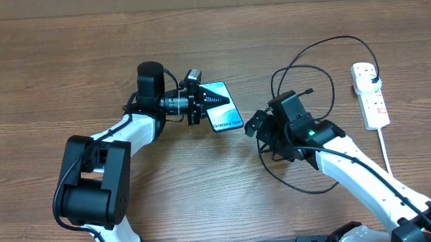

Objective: Plug charger to phone and switch on socket

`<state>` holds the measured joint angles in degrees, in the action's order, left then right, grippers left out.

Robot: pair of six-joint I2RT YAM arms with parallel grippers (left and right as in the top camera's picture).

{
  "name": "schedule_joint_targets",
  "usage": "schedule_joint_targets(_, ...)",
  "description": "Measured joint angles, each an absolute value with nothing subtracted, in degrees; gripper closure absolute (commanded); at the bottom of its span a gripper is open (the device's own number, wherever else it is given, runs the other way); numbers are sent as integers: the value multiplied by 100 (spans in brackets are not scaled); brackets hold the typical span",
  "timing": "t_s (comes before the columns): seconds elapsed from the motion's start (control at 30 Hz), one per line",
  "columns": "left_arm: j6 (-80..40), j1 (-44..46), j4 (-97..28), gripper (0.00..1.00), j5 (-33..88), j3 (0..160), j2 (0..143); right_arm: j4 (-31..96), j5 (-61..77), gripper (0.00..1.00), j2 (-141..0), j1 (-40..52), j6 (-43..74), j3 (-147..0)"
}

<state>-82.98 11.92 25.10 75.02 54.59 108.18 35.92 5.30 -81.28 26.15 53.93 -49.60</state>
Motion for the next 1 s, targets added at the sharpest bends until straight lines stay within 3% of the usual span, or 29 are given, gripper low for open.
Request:
schedule_joint_targets(0.5,-8300,1192,2510,96,7548,5459,10818,4908,600,1,-8128,1090,4897,-4982)
schedule_joint_targets(1.0,-8368,1192,2510,96,7736,5459,10818,5284,735,30,-8128,819,4528,-6375)
